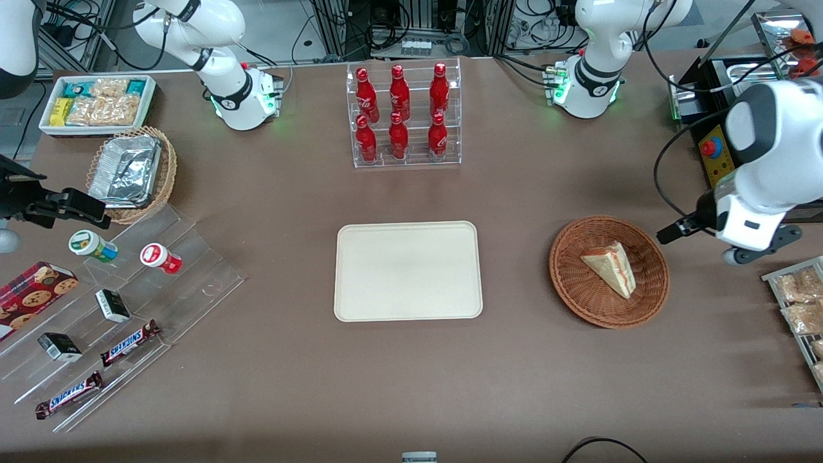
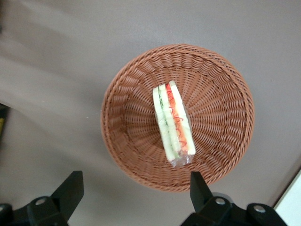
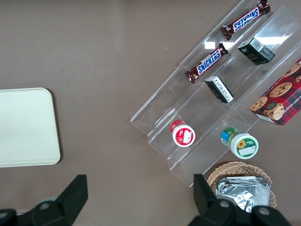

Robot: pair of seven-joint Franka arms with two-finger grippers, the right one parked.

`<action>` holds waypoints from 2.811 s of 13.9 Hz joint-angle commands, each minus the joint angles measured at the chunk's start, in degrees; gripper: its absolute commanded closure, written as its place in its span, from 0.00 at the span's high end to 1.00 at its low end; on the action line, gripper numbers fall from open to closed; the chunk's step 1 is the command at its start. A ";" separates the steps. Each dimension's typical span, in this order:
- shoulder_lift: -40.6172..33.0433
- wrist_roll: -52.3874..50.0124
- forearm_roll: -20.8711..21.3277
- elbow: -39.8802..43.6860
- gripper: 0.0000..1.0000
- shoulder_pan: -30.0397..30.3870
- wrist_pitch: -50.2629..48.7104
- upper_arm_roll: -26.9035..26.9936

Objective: Place sandwich from basket to tray
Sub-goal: 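Lower the open left gripper over the wrapped sandwich in the basket, then close the left gripper on the sandwich's upright edge, then lift the sandwich and carry it with the left gripper to the tray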

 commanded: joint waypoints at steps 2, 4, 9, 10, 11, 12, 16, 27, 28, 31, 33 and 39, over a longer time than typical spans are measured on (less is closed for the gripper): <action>-1.70 -12.45 -0.22 -8.75 1.00 -2.76 11.57 -0.47; -0.30 -15.45 -0.22 -10.00 1.00 -3.72 14.58 -0.47; 2.78 -16.16 0.13 -12.98 1.00 -4.87 20.03 -0.47; 3.22 -16.51 0.13 -13.86 1.00 -4.87 21.78 -0.47; 3.40 -16.60 0.13 -14.39 1.00 -4.87 23.01 -0.47; 3.92 -16.60 0.13 -14.40 1.00 -4.87 23.72 -0.47; 7.88 -19.06 0.22 -14.31 1.00 -6.27 29.44 -0.38; 9.82 -19.76 3.03 -12.56 0.00 -5.93 28.92 0.94; 9.82 -19.85 3.03 -12.29 0.00 -6.10 28.92 0.94; 9.20 -20.82 3.20 -9.32 0.00 -6.45 24.29 0.85; 8.50 -20.91 3.47 -5.02 0.00 -7.41 15.69 0.50; 6.64 -21.00 3.30 9.13 0.00 -19.44 -7.61 0.41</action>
